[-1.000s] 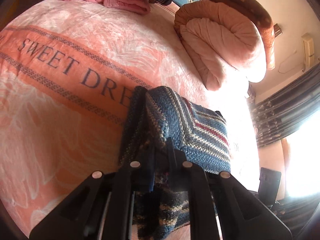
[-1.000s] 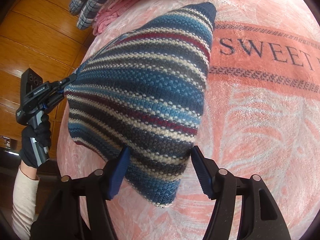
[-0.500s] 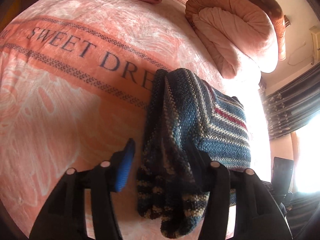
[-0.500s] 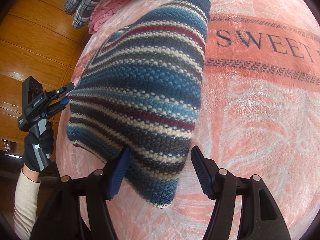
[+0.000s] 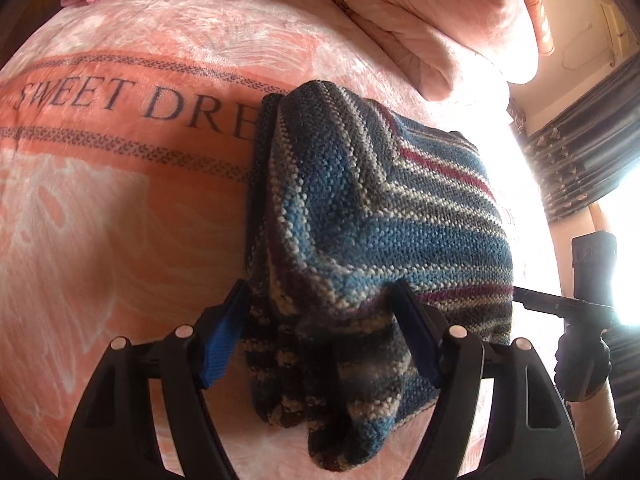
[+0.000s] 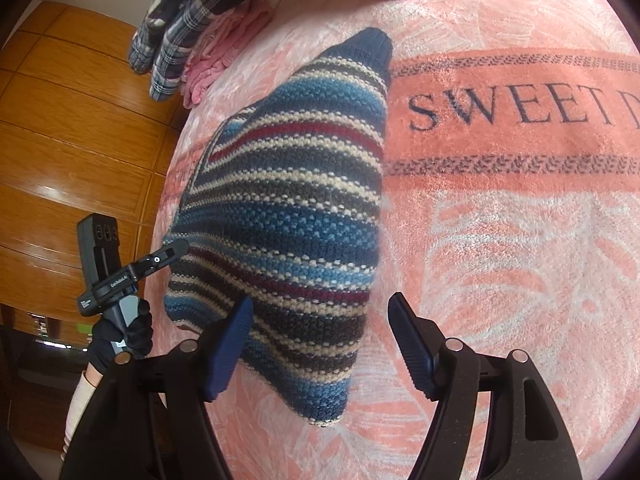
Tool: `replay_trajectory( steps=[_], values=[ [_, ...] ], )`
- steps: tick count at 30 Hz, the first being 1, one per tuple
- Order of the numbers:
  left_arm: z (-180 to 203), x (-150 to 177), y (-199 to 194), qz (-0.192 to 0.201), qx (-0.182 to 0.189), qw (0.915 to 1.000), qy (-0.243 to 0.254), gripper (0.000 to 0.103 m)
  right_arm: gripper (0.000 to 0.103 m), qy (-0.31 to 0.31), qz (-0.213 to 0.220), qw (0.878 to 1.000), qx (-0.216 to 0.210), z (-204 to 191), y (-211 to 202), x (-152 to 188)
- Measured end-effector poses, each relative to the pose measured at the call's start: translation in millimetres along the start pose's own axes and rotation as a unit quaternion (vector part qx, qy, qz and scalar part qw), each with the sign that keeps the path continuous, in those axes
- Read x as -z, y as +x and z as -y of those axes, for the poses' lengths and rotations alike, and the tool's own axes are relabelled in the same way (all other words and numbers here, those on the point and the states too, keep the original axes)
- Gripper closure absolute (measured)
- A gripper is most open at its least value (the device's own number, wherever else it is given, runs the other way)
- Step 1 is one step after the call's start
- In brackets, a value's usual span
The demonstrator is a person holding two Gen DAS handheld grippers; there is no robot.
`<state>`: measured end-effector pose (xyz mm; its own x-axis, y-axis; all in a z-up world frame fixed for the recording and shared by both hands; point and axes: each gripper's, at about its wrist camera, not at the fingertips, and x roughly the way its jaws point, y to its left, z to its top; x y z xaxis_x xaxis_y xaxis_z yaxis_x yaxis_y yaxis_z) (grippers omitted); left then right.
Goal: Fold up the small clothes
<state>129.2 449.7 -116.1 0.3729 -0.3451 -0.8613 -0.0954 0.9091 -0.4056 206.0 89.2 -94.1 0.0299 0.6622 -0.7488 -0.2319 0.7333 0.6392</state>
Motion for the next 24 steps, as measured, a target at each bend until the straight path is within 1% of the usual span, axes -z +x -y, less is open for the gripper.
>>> replay_trajectory(
  steps=[2,3,7,10,11,12,14,15,17,18,19,21,23,24],
  values=[
    [-3.6,-0.2,8.3,-0.006,0.009,0.9999,-0.007,0.03,0.032,-0.001,-0.002,1.0,-0.002,-0.5,4.0,-1.8],
    [-5.4,-0.2,11.4,-0.007,0.013,0.9999,-0.009,0.026,0.032,-0.001,-0.003,1.0,-0.002,0.4,5.7,-3.0],
    [-12.2,-0.9,18.9,-0.004,0.041,0.9988,-0.025,0.018,0.03,0.001,-0.009,1.0,-0.01,2.8,17.5,-10.1],
    [-15.0,-2.2,20.4,-0.002,0.067,0.9969,-0.042,0.017,0.026,0.005,-0.014,1.0,-0.019,3.9,31.8,-18.0],
    [-16.5,-1.6,19.9,-0.005,0.078,0.9961,-0.042,0.017,0.025,0.008,-0.016,1.0,-0.024,5.0,36.5,-20.4],
    [-17.3,-0.9,18.8,-0.006,0.085,0.9956,-0.04,0.017,0.021,0.011,-0.016,0.999,-0.027,6.0,40.7,-22.5],
    [-18.1,0.6,17.5,-0.011,0.094,0.9949,-0.036,0.017,0.018,0.01,-0.016,0.999,-0.028,5.3,48.1,-26.2],
    [-17.6,1.1,19.2,-0.018,0.091,0.9952,-0.031,0.017,0.017,0.008,-0.016,0.999,-0.027,4.5,51.3,-27.3],
    [-12.2,2.6,30.4,-0.04,0.056,0.9976,-0.012,0.017,0.012,0.012,-0.019,0.999,-0.035,5.2,61.0,-29.6],
    [-9.7,3.5,34.9,-0.039,0.045,0.9982,-0.004,0.013,0.009,0.019,-0.026,0.999,-0.044,4.7,68.8,-32.1],
    [-7.8,4.2,38.8,-0.037,0.041,0.9985,-0.003,0.007,0.008,0.028,-0.032,0.998,-0.051,6.8,76.1,-32.7],
    [-5.2,4.4,41.5,-0.03,0.034,0.9989,-0.01,0.005,0.005,0.031,-0.028,0.998,-0.053,6.1,82.6,-32.7],
    [-2.8,4.0,40.8,-0.026,0.03,0.9991,-0.015,0.006,0.008,0.013,-0.027,0.999,-0.042,-1.5,83.9,-33.3],
    [-2.2,4.4,39.0,-0.024,0.034,0.999,-0.013,0.016,0.014,0.009,-0.026,0.999,-0.038,-3.7,82.6,-33.4]
  ],
)
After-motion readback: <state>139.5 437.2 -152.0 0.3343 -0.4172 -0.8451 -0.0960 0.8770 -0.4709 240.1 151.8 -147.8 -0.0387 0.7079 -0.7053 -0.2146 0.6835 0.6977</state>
